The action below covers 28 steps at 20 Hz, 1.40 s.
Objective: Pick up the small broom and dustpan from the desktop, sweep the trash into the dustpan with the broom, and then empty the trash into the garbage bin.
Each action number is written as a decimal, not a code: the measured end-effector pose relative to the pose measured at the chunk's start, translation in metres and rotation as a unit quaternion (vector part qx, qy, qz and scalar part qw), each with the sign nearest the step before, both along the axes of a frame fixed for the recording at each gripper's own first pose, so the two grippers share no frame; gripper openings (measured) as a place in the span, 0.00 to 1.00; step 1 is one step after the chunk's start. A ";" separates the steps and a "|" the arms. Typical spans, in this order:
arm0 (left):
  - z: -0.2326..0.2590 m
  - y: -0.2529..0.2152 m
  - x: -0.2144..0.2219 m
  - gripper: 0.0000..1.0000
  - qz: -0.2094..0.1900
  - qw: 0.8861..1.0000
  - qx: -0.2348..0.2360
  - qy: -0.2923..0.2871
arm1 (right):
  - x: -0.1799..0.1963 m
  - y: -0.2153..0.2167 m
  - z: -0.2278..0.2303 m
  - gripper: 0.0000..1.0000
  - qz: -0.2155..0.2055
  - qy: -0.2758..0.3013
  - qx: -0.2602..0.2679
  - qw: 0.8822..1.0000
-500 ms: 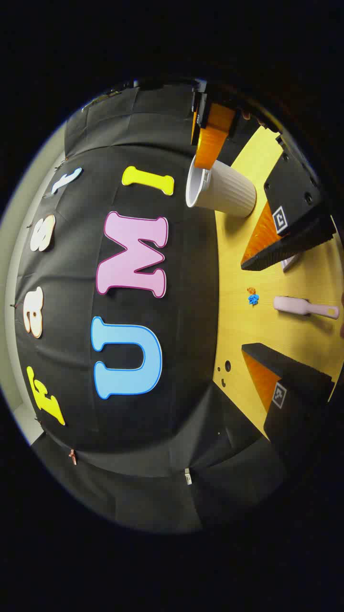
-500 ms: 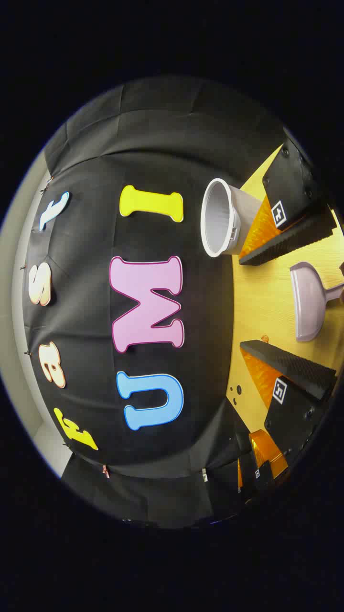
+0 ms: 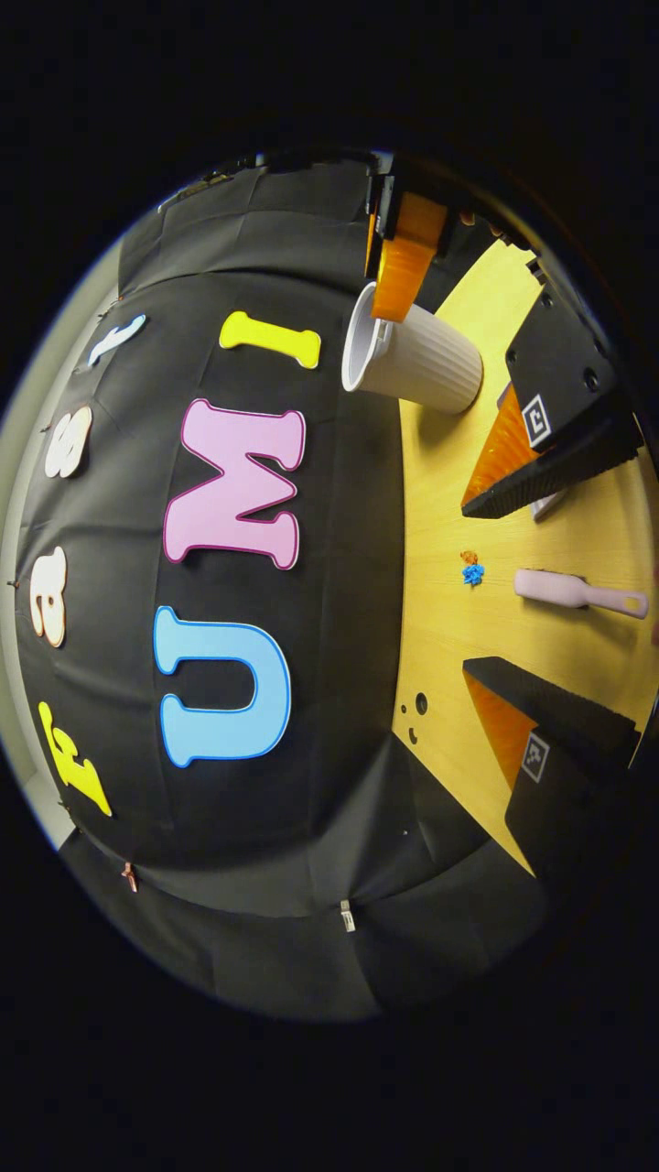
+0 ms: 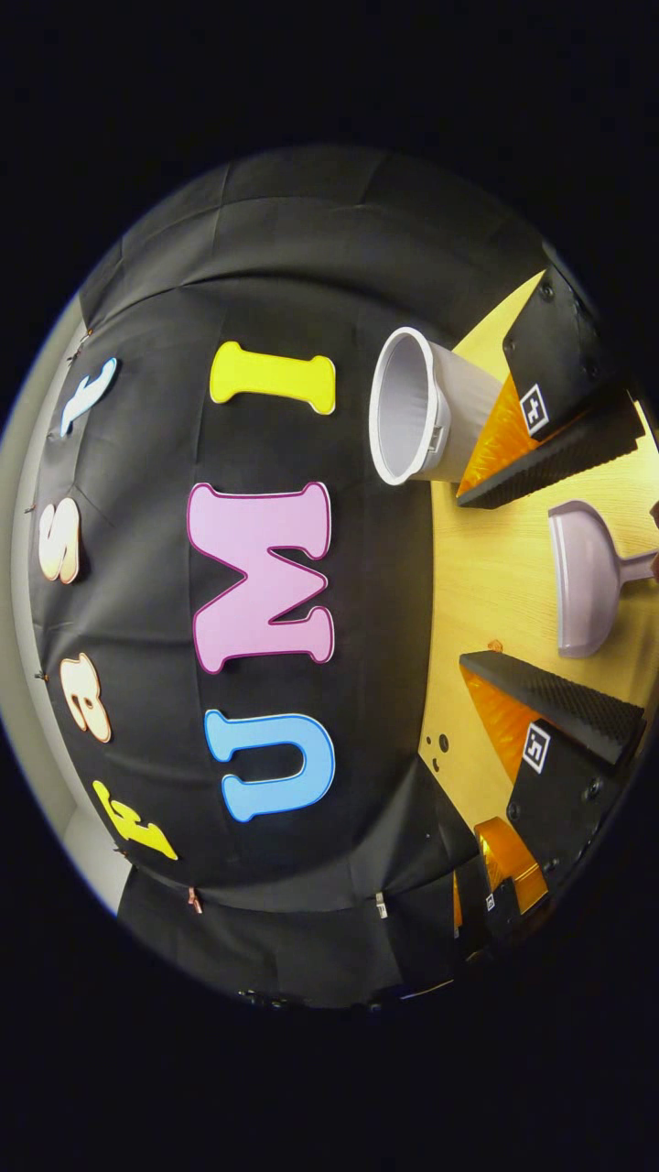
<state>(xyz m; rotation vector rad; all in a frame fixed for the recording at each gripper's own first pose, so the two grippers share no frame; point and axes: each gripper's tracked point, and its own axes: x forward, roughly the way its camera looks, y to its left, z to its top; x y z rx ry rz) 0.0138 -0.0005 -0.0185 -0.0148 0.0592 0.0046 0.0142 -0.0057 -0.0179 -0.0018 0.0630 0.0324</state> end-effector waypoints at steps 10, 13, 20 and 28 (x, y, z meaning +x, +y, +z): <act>-0.048 0.011 0.013 0.97 -0.002 0.996 -0.026 0.087 | 0.012 -0.007 -0.029 0.97 0.010 0.046 0.005 0.999; -0.070 0.012 0.021 0.97 -0.006 0.991 -0.040 0.127 | 0.015 -0.008 -0.040 0.97 0.014 0.062 0.006 0.998; -0.147 0.015 0.026 0.97 -0.008 0.967 -0.041 0.250 | 0.022 -0.008 -0.072 0.97 0.028 0.105 0.006 0.994; -0.223 0.013 0.033 0.97 -0.021 0.928 -0.011 0.372 | 0.026 -0.013 -0.110 0.97 0.032 0.153 0.011 0.988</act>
